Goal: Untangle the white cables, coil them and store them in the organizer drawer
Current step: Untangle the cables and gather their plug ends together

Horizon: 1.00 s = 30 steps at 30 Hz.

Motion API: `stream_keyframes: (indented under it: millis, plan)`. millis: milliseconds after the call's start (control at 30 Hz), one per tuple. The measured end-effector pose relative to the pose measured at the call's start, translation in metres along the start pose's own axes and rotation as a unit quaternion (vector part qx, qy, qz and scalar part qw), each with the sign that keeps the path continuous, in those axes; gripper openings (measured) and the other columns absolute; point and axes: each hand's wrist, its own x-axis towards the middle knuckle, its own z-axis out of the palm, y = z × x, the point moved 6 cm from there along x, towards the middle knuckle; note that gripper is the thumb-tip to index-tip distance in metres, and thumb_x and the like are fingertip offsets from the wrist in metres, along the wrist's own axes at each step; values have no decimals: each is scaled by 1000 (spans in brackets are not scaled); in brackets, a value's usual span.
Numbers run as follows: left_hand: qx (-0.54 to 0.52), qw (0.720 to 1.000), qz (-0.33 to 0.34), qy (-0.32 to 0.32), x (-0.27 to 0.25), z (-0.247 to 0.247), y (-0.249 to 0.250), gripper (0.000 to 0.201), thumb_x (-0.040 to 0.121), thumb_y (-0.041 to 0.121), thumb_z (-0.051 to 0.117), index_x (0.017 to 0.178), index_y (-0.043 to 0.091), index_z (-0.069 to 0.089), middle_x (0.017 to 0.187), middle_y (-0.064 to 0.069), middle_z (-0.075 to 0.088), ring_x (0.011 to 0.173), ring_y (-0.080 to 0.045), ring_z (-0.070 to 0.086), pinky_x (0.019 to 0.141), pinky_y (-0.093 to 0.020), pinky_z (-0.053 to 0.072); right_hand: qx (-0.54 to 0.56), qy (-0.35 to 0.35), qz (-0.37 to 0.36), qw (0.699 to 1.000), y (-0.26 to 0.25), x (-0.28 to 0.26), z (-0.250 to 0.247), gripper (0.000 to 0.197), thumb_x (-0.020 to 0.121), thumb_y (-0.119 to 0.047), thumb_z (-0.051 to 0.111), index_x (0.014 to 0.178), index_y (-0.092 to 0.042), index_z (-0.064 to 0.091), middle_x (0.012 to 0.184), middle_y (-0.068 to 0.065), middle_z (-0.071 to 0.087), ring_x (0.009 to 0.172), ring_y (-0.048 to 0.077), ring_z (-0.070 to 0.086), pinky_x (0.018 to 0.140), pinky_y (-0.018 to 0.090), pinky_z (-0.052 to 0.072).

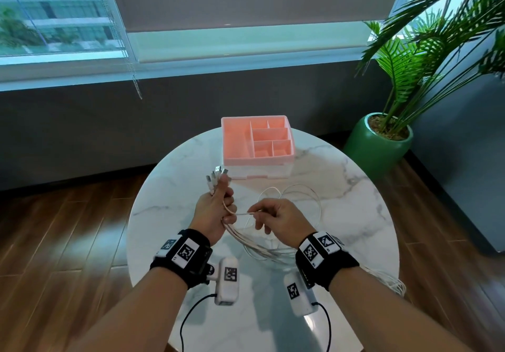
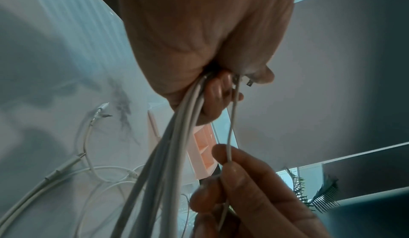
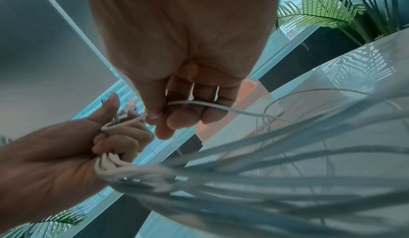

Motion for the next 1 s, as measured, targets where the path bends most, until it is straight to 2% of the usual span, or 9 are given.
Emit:
stream_keyframes:
  millis: [133,300,467,567,700,767,867,933,1000]
  plan:
    - [29,999,7,-27,0,4,1,34,80,42,76,79,23,48,63,5,25,47,-7,31,39,-19,26,15,-4,1,1000,3,-1,9,13,94,-11,61,96,-16,73,67,3,69,53,17,55,56,28,47]
    - [10,1000,0,-28,1,-2,-2,26,78,22,76,86,16,51,65,3,38,51,-8,39,38,-18,29,35,8,10,999,10,-2,15,12,96,-11,58,94,-15,69,66,3,70,52,21,57,57,30,49]
    - [-8,1000,1,-1,2,-9,-5,16,95,22,66,86,15,54,65,1,45,48,-7,41,38,-17,29,9,-33,5,999,15,-9,23,16,87,-9,63,84,-22,72,70,5,72,61,16,65,70,40,57]
    - [5,1000,1,-12,1,-7,-9,20,89,27,71,87,14,56,65,1,45,49,-8,37,39,-18,29,-6,-35,2,999,12,-10,22,13,85,-6,63,85,-15,72,71,3,72,61,13,66,70,37,58]
    - [21,999,1,-37,0,-1,-9,22,82,22,75,88,10,58,65,-1,46,48,-8,34,42,-19,30,-2,-7,-10,1000,4,-7,23,8,85,-16,63,86,-16,70,71,6,73,59,16,67,68,38,58]
    - [42,999,8,-21,0,-2,-6,21,82,23,75,85,8,60,60,-2,46,46,-10,37,42,-21,33,-19,-39,-18,999,4,-5,28,8,83,-16,64,86,-16,72,72,3,73,62,14,67,70,38,58]
    - [103,994,28,-2,-2,-3,-6,20,91,22,71,81,8,61,59,-3,42,47,-12,35,42,-23,32,-73,-96,-15,993,2,-3,33,7,85,-22,69,86,-17,74,77,-3,72,65,7,64,70,30,54]
    - [126,991,34,-4,-2,-3,-8,23,93,23,70,79,8,60,61,-6,41,49,-13,34,43,-23,32,-54,-56,-13,997,-6,0,25,11,90,-27,66,90,-18,73,83,-1,73,70,12,67,67,28,54]
    - [145,989,37,-12,-3,-2,-9,26,93,26,69,77,8,60,62,-6,42,49,-14,35,43,-23,33,-18,39,-20,999,-20,6,9,14,96,-26,60,103,-19,69,91,-3,71,78,15,68,68,27,53]
